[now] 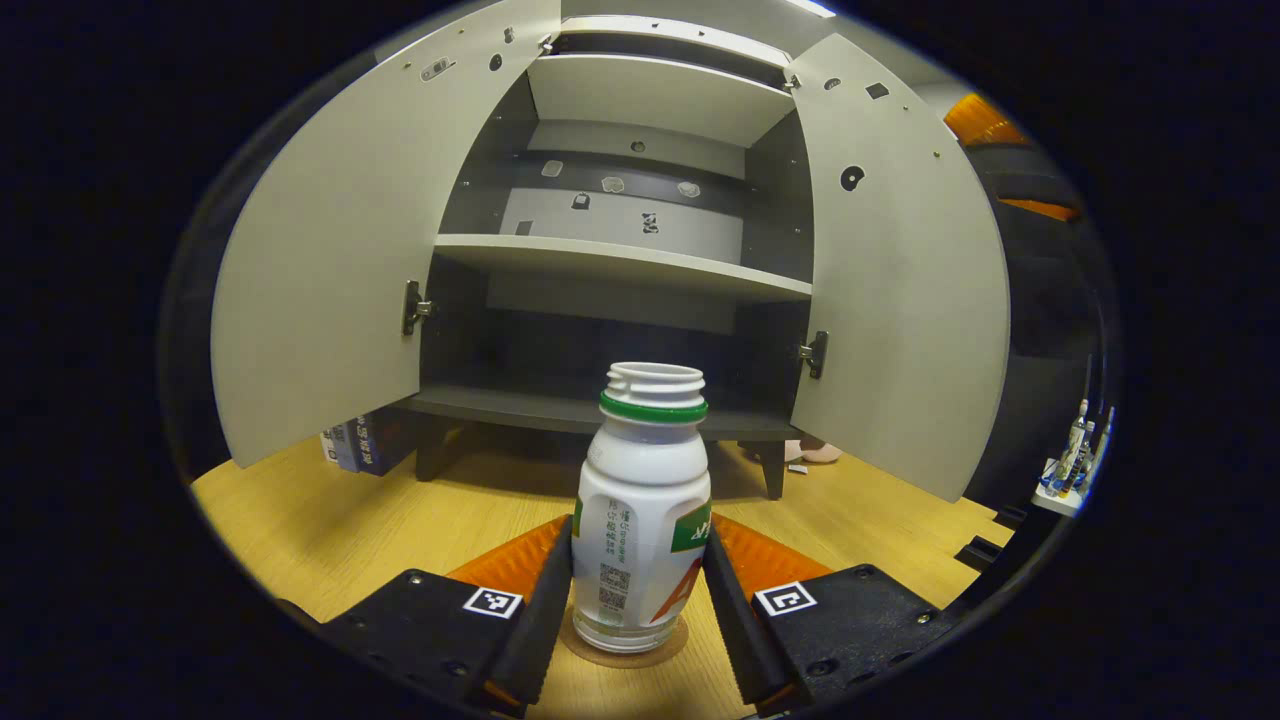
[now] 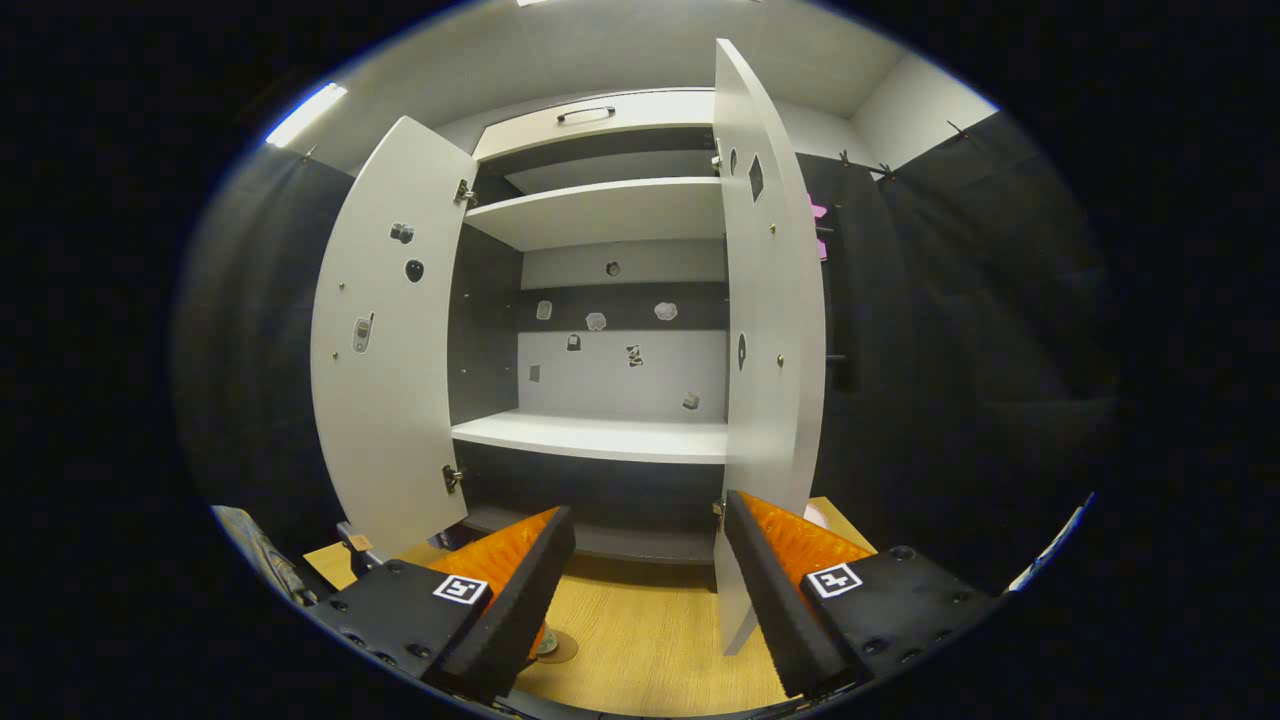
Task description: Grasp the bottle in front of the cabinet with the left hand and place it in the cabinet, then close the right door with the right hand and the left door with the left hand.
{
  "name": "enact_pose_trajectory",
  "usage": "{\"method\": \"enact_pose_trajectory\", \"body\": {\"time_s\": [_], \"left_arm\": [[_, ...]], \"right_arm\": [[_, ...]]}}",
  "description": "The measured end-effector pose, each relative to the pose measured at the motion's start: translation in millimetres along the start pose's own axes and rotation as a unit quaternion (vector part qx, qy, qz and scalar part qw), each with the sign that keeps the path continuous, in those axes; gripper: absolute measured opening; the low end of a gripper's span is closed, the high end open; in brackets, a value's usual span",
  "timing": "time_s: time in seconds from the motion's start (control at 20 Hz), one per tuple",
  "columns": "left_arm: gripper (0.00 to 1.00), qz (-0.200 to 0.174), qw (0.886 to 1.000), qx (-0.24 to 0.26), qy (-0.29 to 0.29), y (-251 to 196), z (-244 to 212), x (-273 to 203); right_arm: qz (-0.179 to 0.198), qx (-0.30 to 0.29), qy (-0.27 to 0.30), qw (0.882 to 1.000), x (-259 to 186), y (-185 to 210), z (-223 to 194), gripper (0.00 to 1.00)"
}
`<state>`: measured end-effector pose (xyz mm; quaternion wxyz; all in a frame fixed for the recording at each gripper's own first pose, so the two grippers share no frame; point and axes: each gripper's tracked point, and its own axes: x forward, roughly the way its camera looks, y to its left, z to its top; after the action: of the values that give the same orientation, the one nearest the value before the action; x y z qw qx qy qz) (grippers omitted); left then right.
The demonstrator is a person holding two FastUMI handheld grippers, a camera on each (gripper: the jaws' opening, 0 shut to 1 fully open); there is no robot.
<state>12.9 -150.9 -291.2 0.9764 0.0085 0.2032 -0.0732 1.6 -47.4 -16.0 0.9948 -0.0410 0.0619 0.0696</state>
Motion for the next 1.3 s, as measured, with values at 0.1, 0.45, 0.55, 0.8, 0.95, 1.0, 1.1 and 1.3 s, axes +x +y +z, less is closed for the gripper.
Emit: {"method": "enact_pose_trajectory", "body": {"time_s": [0.1,0.45,0.55,0.8,0.95,1.0,1.1,1.3], "left_arm": [[0.70,0.022,1.000,-0.002,-0.012,0,30,-13],[0.70,0.082,0.995,0.029,-0.045,-8,158,-66],[0.70,0.083,0.994,0.023,-0.071,-14,203,-69],[0.70,0.058,0.990,0.040,-0.122,-10,322,-21],[0.70,0.027,0.989,0.053,-0.135,-8,375,38],[0.70,0.015,0.990,0.054,-0.132,-8,387,61],[0.70,-0.012,0.992,0.056,-0.115,-11,398,108],[0.70,-0.069,0.996,0.018,-0.054,-24,387,193]], "right_arm": [[0.024,0.009,0.000,1.000,4,-8,-1,0.99],[0.089,0.050,-0.001,0.995,7,-30,-11,1.00],[0.096,0.051,0.004,0.994,6,-37,-18,1.00],[0.061,0.067,0.007,0.996,0,-58,-22,1.00],[0.031,0.071,-0.006,0.997,-7,-63,-17,1.00],[0.016,0.067,-0.008,0.998,-8,-67,-17,1.00],[-0.026,0.059,-0.013,0.998,-13,-82,-17,1.00],[-0.115,0.061,-0.017,0.991,-31,-115,-16,0.94]]}}
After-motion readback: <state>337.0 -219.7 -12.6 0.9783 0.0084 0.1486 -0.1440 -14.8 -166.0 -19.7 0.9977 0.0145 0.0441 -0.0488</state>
